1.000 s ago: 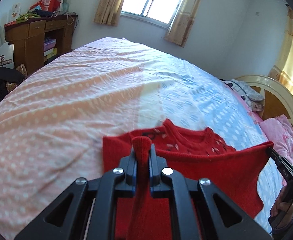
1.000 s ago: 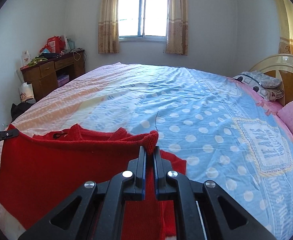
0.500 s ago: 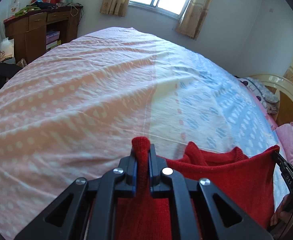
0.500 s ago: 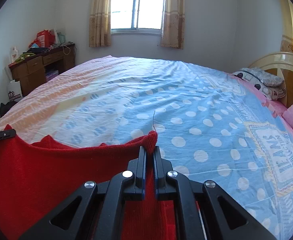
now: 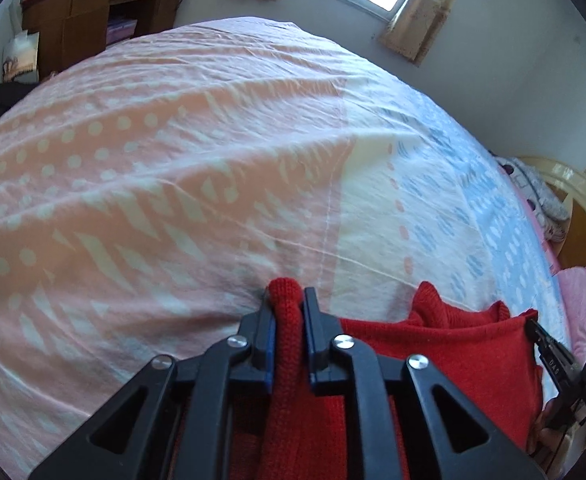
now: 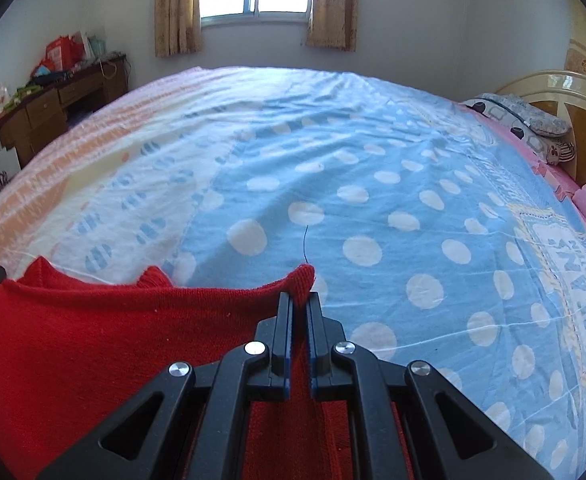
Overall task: Fold small clothes
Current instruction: 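Lower the folded hem onto the sweater and open both grippers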
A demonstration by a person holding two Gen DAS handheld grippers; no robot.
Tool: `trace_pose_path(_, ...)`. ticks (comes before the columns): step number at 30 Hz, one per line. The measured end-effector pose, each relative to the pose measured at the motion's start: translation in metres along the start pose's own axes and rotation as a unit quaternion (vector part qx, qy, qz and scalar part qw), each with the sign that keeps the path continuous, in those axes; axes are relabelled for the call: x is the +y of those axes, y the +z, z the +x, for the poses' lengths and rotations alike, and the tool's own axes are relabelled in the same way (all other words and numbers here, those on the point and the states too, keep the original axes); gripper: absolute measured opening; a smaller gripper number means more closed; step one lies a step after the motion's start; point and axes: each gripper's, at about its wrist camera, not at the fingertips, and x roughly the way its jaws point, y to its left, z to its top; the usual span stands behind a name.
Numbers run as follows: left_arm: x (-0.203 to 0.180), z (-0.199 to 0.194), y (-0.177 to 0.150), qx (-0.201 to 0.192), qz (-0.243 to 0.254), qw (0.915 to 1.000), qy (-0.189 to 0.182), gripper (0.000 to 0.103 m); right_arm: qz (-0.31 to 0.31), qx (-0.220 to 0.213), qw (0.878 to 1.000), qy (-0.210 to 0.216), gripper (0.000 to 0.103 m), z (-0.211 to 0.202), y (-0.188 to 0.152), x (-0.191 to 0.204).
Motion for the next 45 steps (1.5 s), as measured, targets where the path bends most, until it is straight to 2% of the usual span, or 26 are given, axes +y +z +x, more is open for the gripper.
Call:
trace_pose_path(2, -0.007, 0.000, -0.001, 0.001, 0.017, 0.9997, 0.017, 0.017, -0.005, 0.016, 1.000, -0.007, 0.005, 0.006, 0.000, 0.002)
trace_pose_path(3, -0.012, -0.001, -0.001, 0.002, 0.028, 0.9994, 0.021, 0.021, -0.007, 0.025, 1.000, -0.007, 0.005, 0.009, 0.000, 0.002)
trace_pose_path(4, -0.013, -0.001, -0.001, 0.003, 0.031, 0.9993, 0.022, 0.026, -0.009, 0.030, 0.999, -0.011, 0.008, 0.011, -0.001, 0.002)
trace_pose_path(5, -0.013, -0.004, -0.001, 0.004, 0.033, 0.9991, 0.025, 0.030, -0.009, 0.029, 0.999, -0.019, 0.016, 0.010, -0.001, 0.002)
trace_pose_path(6, -0.014, -0.011, -0.002, 0.001, 0.035, 0.9988, 0.035, 0.039, -0.006, 0.023, 0.999, -0.032, 0.022, 0.006, -0.001, 0.001)
trace_pose_path(7, -0.014, -0.019, -0.003, -0.007, 0.038, 0.9983, 0.044, 0.048, -0.001, 0.012, 0.999, -0.032, 0.029, 0.000, -0.001, -0.002)
trace_pose_path(9, -0.016, -0.041, -0.010, -0.033, 0.048, 0.9971, 0.048, 0.054, 0.020, -0.039, 0.998, -0.034, 0.029, -0.028, -0.005, -0.010)
trace_pose_path(12, -0.026, -0.072, -0.025, -0.051, 0.094, 0.9932, 0.046, 0.058, 0.038, -0.118, 0.991, -0.052, 0.029, -0.088, -0.021, -0.014)
trace_pose_path(15, -0.039, -0.092, -0.044, -0.068, 0.130, 0.9879, 0.049, 0.064, -0.006, -0.135, 0.991, -0.013, 0.029, -0.128, -0.045, 0.001)
trace_pose_path(18, -0.055, -0.101, -0.072, -0.068, 0.148, 0.9863, 0.026, 0.065, -0.032, -0.120, 0.992, 0.017, 0.029, -0.145, -0.072, 0.013)
trace_pose_path(20, -0.063, -0.097, -0.084, -0.066, 0.153, 0.9858, 0.018, 0.072, -0.029, -0.093, 0.995, 0.037, 0.029, -0.140, -0.088, 0.016)
trace_pose_path(21, -0.067, -0.091, -0.093, -0.063, 0.154, 0.9859, 0.015, 0.076, -0.021, -0.075, 0.996, 0.037, 0.029, -0.133, -0.097, 0.014)
trace_pose_path(24, -0.074, -0.074, -0.111, -0.041, 0.150, 0.9876, 0.020, 0.076, 0.025, -0.023, 0.999, 0.038, 0.029, -0.106, -0.117, -0.005)
trace_pose_path(26, -0.081, -0.069, -0.124, -0.071, 0.175, 0.9803, 0.056, 0.081, 0.070, -0.027, 0.994, 0.078, 0.027, -0.105, -0.121, -0.024)
trace_pose_path(27, -0.084, -0.067, -0.127, -0.071, 0.184, 0.9782, 0.064, 0.087, 0.081, -0.027, 0.993, 0.083, 0.027, -0.104, -0.122, -0.029)
trace_pose_path(31, -0.094, -0.056, -0.125, -0.059, 0.202, 0.9732, 0.094, 0.099, 0.071, -0.033, 0.995, 0.069, 0.026, -0.103, -0.123, -0.023)
trace_pose_path(34, -0.088, -0.055, -0.122, -0.057, 0.190, 0.9769, 0.080, 0.100, 0.057, -0.036, 0.996, 0.053, 0.026, -0.104, -0.123, -0.018)
trace_pose_path(37, -0.086, -0.054, -0.124, -0.058, 0.182, 0.9787, 0.075, 0.101, 0.059, -0.036, 0.996, 0.056, 0.026, -0.105, -0.122, -0.021)
trace_pose_path(41, -0.082, -0.059, -0.127, -0.064, 0.173, 0.9810, 0.060, 0.101, 0.066, -0.035, 0.995, 0.072, 0.028, -0.107, -0.122, -0.024)
trace_pose_path(45, -0.071, -0.064, -0.126, -0.073, 0.144, 0.9867, 0.020, 0.101, 0.090, -0.030, 0.989, 0.111, 0.029, -0.110, -0.113, -0.036)
